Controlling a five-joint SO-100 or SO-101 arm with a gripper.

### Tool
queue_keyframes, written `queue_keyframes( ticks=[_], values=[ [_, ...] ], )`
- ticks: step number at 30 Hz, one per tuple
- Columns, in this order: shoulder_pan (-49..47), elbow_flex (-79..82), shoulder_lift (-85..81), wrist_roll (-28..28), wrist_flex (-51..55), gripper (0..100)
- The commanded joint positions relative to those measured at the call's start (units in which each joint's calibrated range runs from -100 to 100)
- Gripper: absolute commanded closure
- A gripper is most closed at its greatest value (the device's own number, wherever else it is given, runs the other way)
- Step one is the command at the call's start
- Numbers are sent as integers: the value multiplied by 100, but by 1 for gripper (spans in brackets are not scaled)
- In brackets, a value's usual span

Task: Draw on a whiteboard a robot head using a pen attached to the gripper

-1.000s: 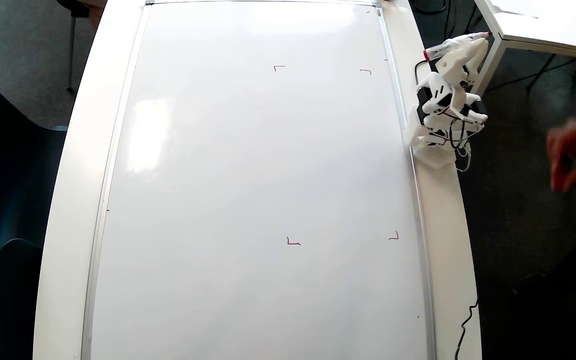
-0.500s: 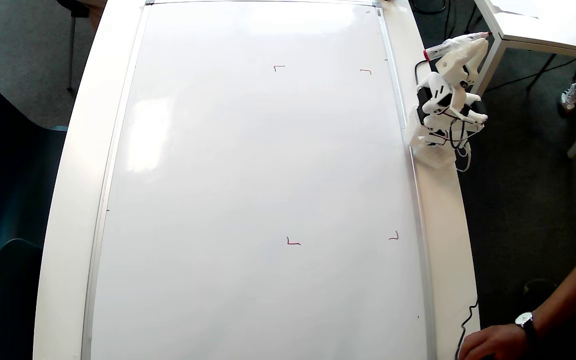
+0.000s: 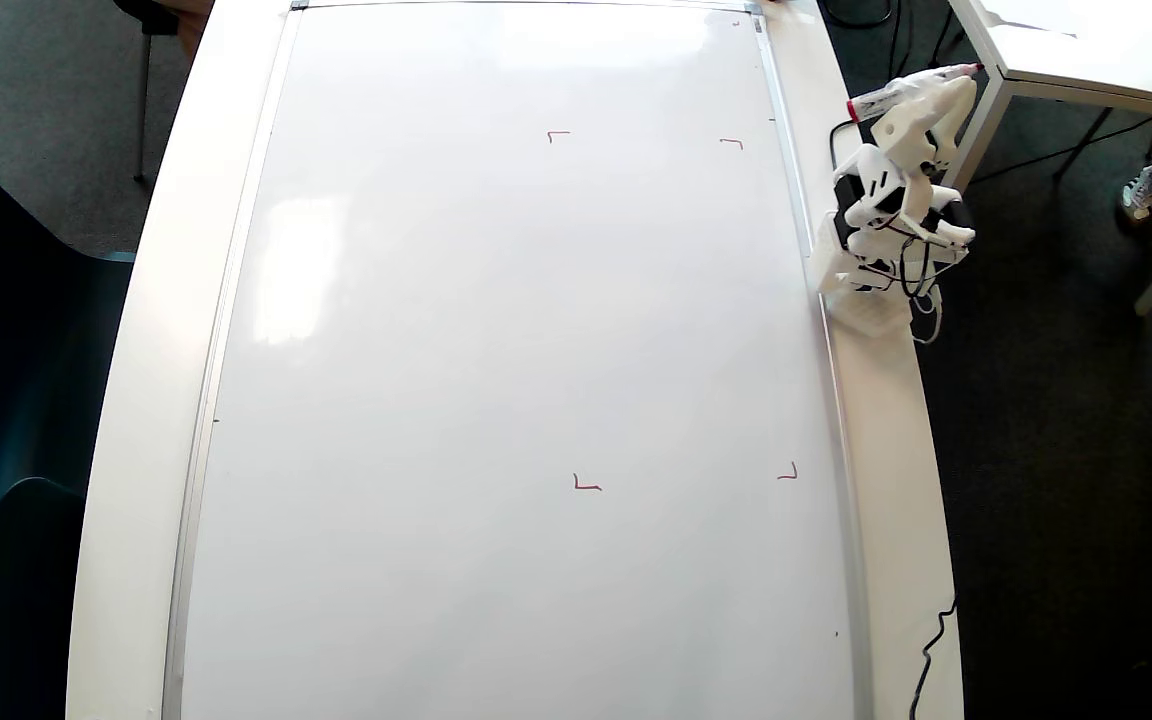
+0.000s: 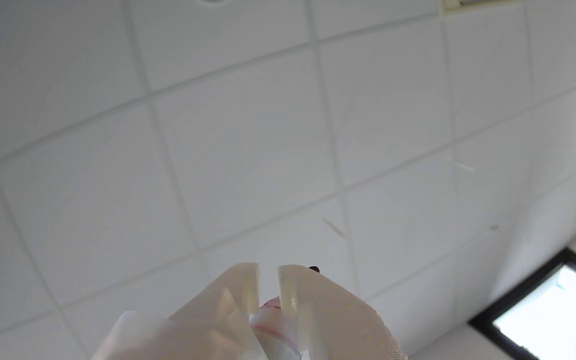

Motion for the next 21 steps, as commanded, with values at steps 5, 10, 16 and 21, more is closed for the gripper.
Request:
queue_keyframes(
  ticks=[5, 10, 16, 21],
  values=[
    [-2, 19, 32, 13, 90, 99],
    [-54, -1016, 49, -14, 1802, 99],
    [-25, -3277, 66, -14, 5477, 99],
    [5, -5192, 1047, 13, 7683, 99]
  ],
)
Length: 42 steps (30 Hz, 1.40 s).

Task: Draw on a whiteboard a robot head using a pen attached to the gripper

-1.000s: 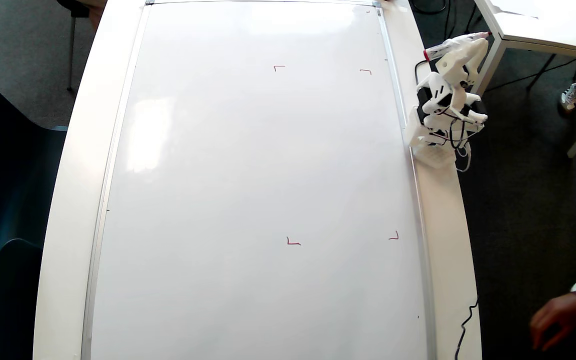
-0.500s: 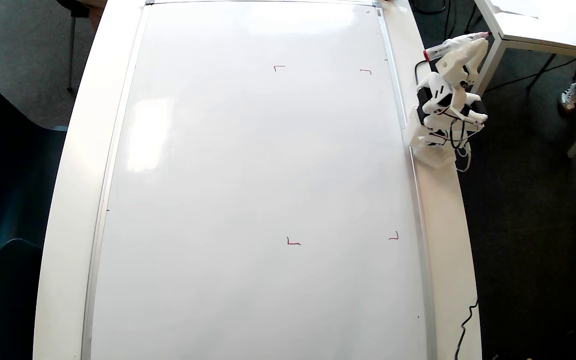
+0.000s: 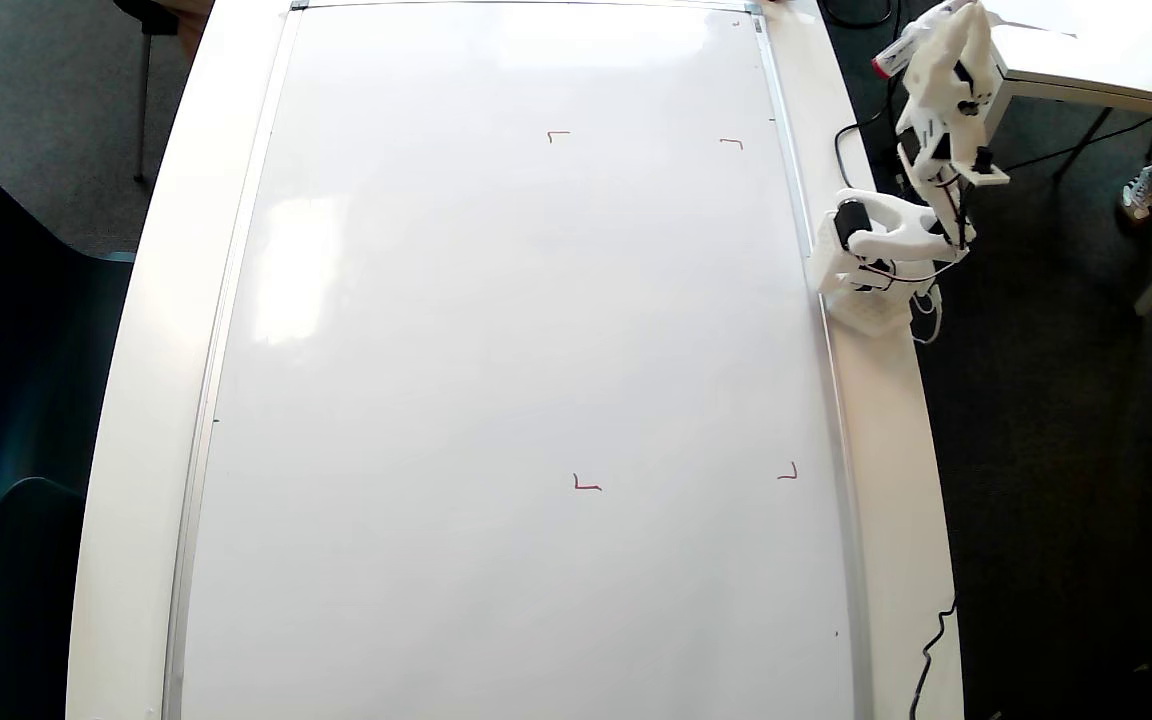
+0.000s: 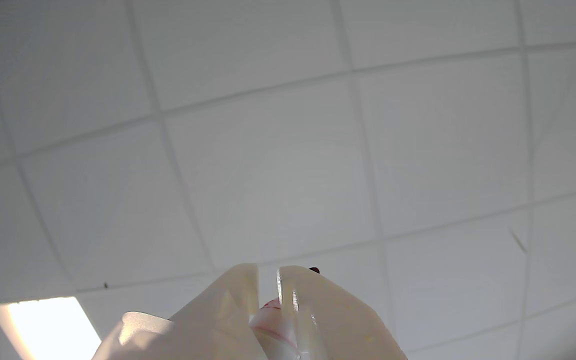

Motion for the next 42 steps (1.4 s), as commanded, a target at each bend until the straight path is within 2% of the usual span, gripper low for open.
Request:
queue_keyframes(
  ticks=[1, 7, 8, 12, 14, 17, 18, 24, 27, 34, 42],
  values=[
    [50, -1782, 1197, 34, 1753, 99],
    [57, -4388, 3385, 45, 3717, 99],
    [-1, -5223, 3989, 45, 4516, 99],
    [-16, -6793, 5155, 45, 6393, 99],
    [-164, -7865, 5976, 29, 7974, 99],
    [-311, -8609, 6672, -4, 9442, 99],
    [-480, -8963, 7108, -4, 10337, 99],
    [-1445, -9472, 8199, 45, 12665, 99],
    [-1850, -9435, 8702, 45, 13404, 99],
    [-1909, -9426, 9775, 2, 13439, 99],
    [-1865, -8618, 10589, 45, 13230, 99]
  ],
)
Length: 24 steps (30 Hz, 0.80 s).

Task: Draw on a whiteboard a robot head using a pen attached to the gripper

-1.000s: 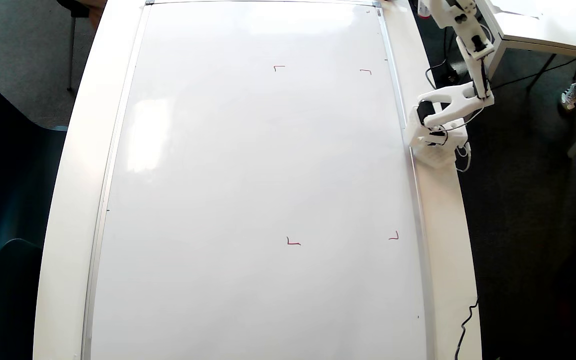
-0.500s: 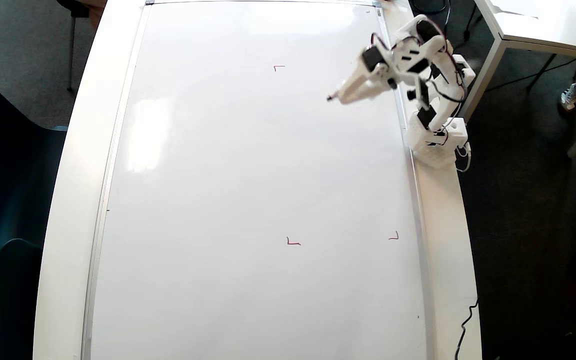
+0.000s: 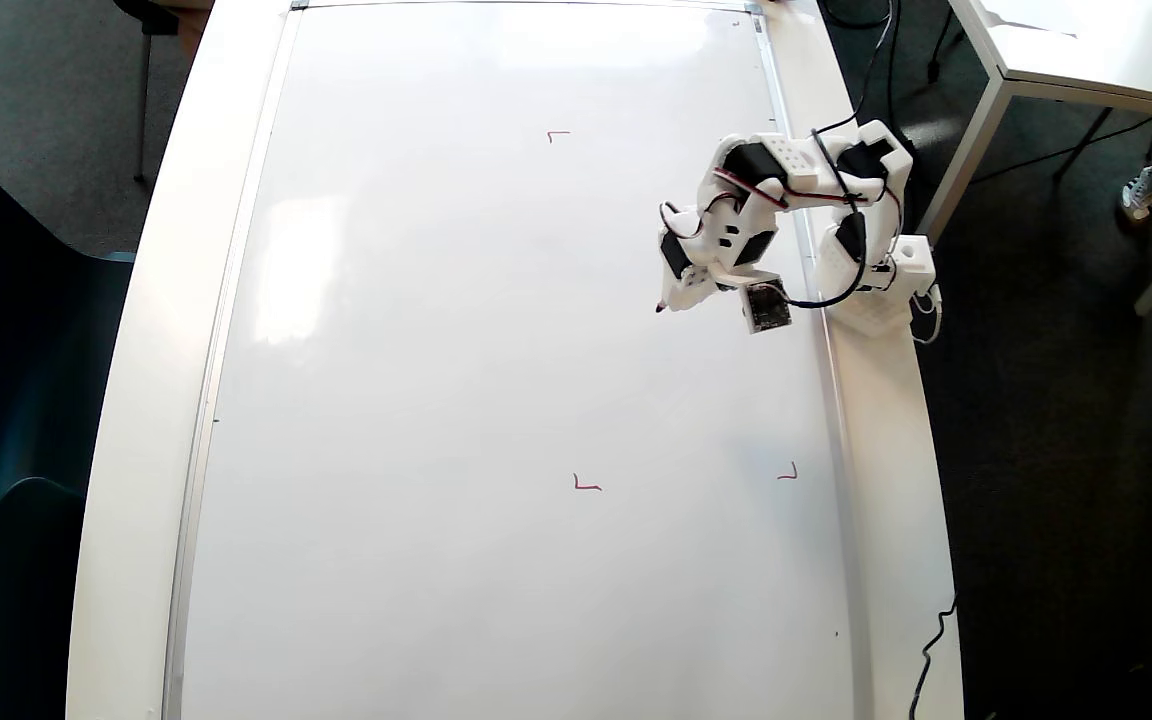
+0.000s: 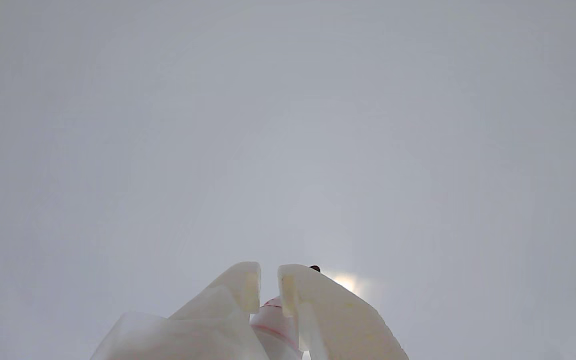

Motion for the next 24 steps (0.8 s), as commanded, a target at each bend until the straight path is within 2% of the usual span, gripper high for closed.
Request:
queue_keyframes(
  ticks=[1, 3, 10, 24],
  values=[
    [-17, 308, 219, 29, -252, 99],
    [-10, 417, 312, 66, -400, 99],
    [-17, 480, 848, 897, -1104, 99],
    [-25, 389, 1754, 1278, -2146, 99]
  ],
)
